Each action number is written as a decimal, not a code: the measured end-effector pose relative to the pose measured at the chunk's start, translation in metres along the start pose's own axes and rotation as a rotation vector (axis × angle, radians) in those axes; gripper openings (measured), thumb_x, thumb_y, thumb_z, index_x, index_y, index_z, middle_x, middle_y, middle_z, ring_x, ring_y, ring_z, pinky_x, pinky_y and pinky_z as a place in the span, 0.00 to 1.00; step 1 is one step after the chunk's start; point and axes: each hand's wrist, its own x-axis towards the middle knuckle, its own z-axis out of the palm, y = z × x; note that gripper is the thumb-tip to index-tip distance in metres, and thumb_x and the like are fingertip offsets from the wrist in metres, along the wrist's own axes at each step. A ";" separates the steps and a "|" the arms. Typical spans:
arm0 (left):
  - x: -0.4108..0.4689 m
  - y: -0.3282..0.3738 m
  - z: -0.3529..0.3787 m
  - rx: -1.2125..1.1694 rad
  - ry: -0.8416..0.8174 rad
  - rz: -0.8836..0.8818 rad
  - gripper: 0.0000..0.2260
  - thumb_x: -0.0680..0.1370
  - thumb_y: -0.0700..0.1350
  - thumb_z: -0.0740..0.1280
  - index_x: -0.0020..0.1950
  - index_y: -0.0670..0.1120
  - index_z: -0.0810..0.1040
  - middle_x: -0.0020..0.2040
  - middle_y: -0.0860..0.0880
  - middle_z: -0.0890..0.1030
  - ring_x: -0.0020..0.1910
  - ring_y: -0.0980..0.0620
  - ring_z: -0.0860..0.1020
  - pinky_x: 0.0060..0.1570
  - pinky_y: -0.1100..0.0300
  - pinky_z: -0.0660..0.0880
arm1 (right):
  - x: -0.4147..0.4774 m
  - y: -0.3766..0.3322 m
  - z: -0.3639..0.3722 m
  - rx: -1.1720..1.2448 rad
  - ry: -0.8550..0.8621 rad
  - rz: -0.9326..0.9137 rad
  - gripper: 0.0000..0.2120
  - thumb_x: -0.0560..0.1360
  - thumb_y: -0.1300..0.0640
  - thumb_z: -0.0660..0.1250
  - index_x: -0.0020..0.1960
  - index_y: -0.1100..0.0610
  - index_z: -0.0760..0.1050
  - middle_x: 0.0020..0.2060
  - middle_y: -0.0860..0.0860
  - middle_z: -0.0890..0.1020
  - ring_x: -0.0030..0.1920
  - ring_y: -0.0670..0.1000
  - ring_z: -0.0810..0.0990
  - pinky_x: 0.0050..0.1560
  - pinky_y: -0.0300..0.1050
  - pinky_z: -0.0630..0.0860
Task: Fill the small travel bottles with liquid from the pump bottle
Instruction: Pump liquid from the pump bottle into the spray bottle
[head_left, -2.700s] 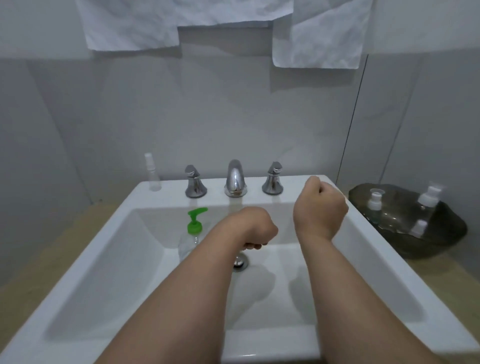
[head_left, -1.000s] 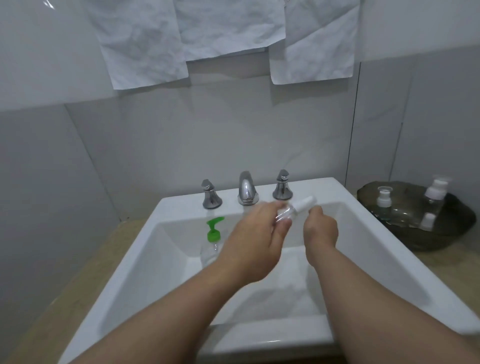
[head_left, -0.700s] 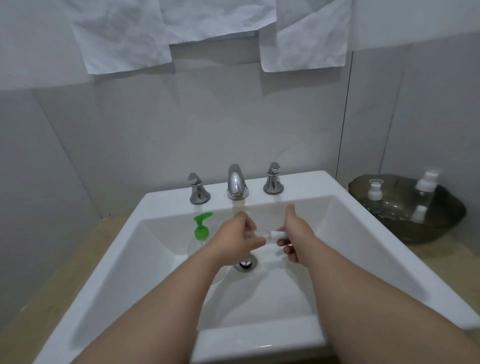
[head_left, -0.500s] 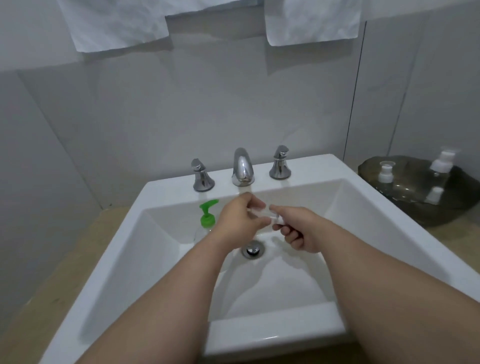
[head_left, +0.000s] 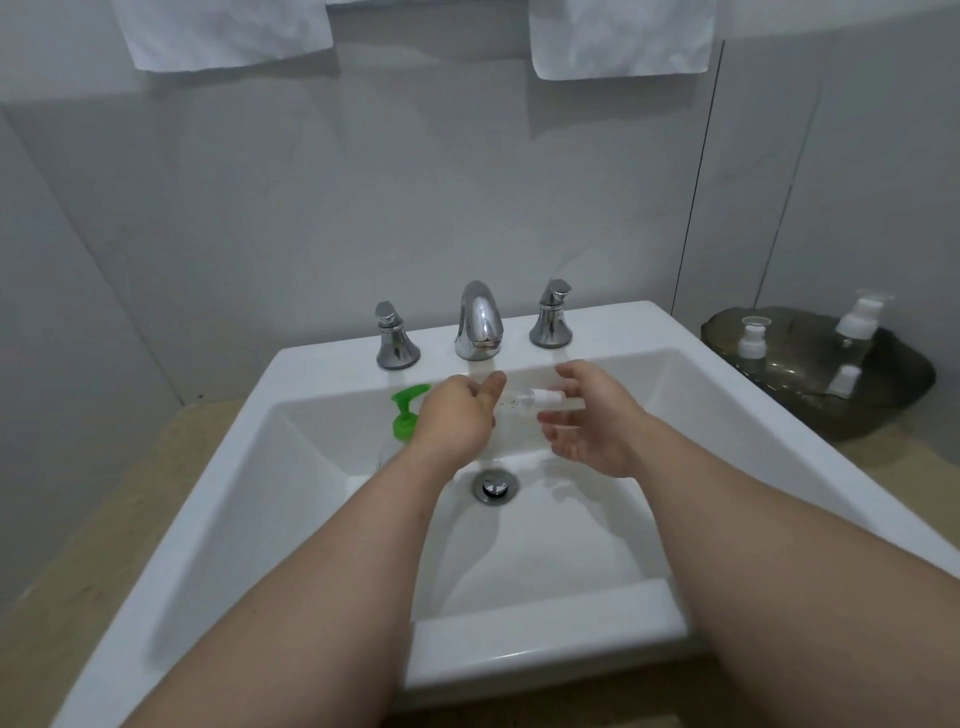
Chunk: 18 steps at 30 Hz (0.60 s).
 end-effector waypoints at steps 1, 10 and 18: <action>-0.001 0.001 0.000 0.009 0.003 0.013 0.24 0.86 0.57 0.60 0.36 0.44 0.74 0.37 0.44 0.81 0.37 0.45 0.77 0.45 0.52 0.76 | 0.001 0.002 0.000 -0.054 0.005 0.019 0.18 0.81 0.41 0.62 0.51 0.57 0.74 0.44 0.58 0.79 0.31 0.53 0.73 0.31 0.42 0.69; 0.000 0.000 0.001 0.043 0.036 0.038 0.28 0.85 0.59 0.59 0.51 0.32 0.79 0.48 0.35 0.84 0.47 0.37 0.81 0.50 0.45 0.77 | -0.001 -0.001 0.001 -0.021 -0.030 0.033 0.08 0.77 0.52 0.66 0.52 0.56 0.74 0.43 0.57 0.78 0.28 0.52 0.73 0.28 0.40 0.68; 0.004 -0.003 0.005 -0.039 0.084 0.005 0.21 0.85 0.59 0.61 0.48 0.41 0.77 0.47 0.42 0.84 0.45 0.45 0.77 0.46 0.50 0.73 | 0.014 -0.004 -0.005 0.068 0.224 -0.122 0.12 0.83 0.49 0.61 0.48 0.56 0.77 0.33 0.49 0.69 0.28 0.47 0.58 0.27 0.40 0.55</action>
